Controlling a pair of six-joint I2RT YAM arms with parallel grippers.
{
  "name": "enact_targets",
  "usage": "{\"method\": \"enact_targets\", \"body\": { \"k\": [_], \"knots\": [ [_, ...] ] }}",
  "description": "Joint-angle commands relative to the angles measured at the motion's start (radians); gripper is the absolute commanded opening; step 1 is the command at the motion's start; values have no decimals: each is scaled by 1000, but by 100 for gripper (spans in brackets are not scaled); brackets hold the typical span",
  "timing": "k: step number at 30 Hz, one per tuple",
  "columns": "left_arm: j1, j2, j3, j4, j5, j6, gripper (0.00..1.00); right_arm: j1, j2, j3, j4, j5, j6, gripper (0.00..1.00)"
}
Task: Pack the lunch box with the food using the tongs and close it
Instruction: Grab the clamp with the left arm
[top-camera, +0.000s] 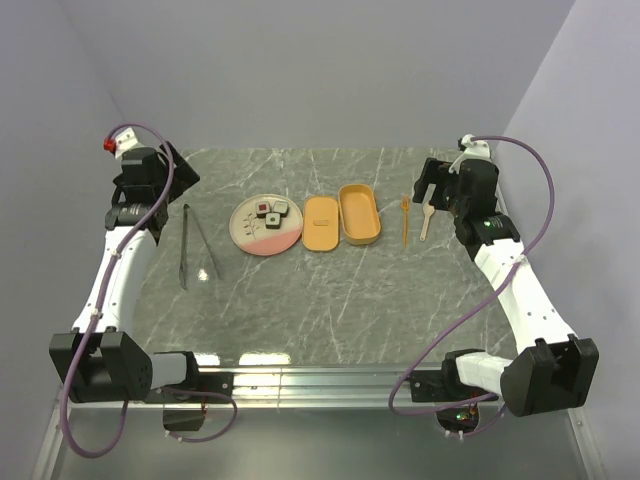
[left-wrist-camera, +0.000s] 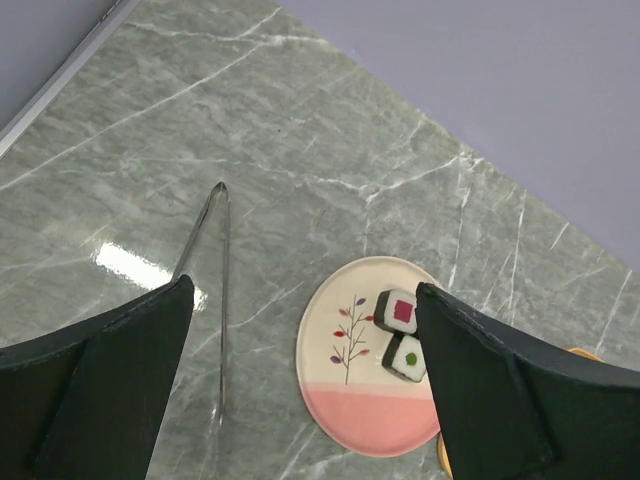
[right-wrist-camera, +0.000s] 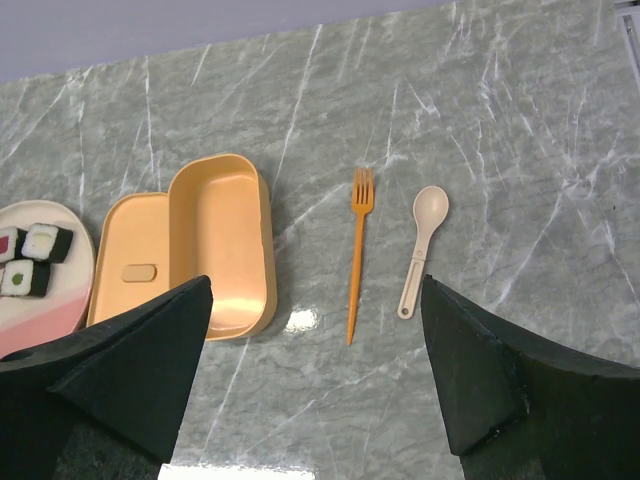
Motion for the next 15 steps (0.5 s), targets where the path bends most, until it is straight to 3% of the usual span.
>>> {"method": "enact_targets", "body": {
  "k": [1,11,15],
  "knots": [
    [1,6,27,-9,-2,15,100,5,-6,22,8,17,-8,91],
    [1,37,52,-47,-15,34,99,7,3,22,14,6,-2,91],
    [51,127,139,-202,-70,20,99,9,-2,16,17,9,-4,91]
  ]
}}
